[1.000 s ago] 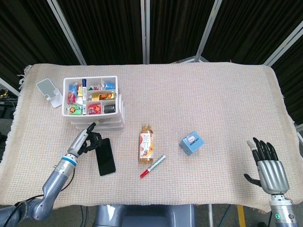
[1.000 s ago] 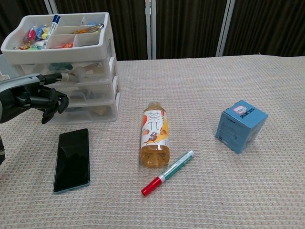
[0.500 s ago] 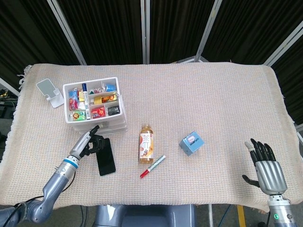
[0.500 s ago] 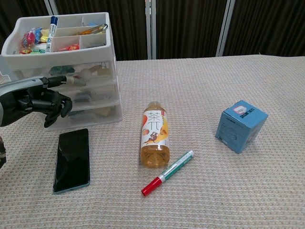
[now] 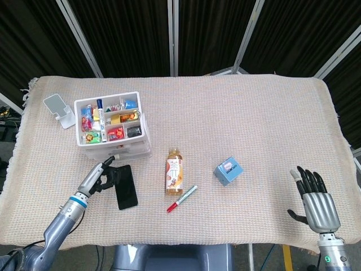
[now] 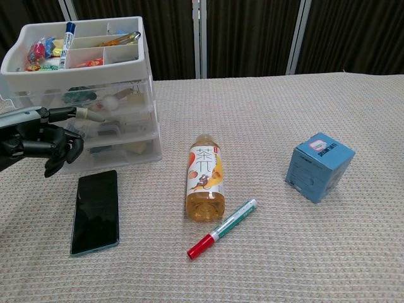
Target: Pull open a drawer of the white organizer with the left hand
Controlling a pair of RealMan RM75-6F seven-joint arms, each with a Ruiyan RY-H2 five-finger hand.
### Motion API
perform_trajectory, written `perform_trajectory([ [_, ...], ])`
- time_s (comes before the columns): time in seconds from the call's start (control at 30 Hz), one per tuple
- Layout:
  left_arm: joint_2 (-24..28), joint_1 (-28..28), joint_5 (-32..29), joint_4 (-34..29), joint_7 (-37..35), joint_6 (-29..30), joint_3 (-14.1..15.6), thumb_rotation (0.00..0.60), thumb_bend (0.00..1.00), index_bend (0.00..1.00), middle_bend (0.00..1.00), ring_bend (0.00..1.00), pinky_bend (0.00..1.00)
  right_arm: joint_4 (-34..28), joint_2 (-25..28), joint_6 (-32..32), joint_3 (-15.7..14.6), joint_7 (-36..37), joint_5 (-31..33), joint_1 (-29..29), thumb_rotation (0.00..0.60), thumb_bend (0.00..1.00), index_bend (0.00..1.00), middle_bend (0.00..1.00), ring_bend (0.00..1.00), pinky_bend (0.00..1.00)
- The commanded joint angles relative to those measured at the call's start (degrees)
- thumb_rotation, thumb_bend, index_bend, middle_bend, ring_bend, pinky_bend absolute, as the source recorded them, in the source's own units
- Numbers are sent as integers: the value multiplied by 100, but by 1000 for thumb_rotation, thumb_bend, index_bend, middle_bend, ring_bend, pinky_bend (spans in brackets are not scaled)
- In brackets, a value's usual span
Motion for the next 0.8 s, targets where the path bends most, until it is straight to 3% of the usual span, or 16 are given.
perform_trajectory([
  [0.03,57,64,128,-83,-86,133,54,600,912,194,680,762,718,-9,0,6,-4,-11,-6,-3,600,3,93,0,0,0],
  [0.1,101,116,281,-128,-52,270,122,600,921,195,680,762,718,-7,1,10,1,-3,-6,-2,600,3,93,0,0,0],
  [0.2,184,267,540,-149,800,748,225,600,931,194,687,762,718,-21,12,16,9,22,8,-7,600,3,93,0,0,0],
  [0.53,546,389,227,-1038,3469,1323,121,600,931,188,698,762,721,-29,-12,-11,-23,-42,-26,0,600,3,94,0,0,0],
  [0.8,729,347,-182,-1655,4742,1583,-95,600,932,205,712,769,737,-11,-33,-37,-38,-69,-24,4,600,3,93,0,0,0],
])
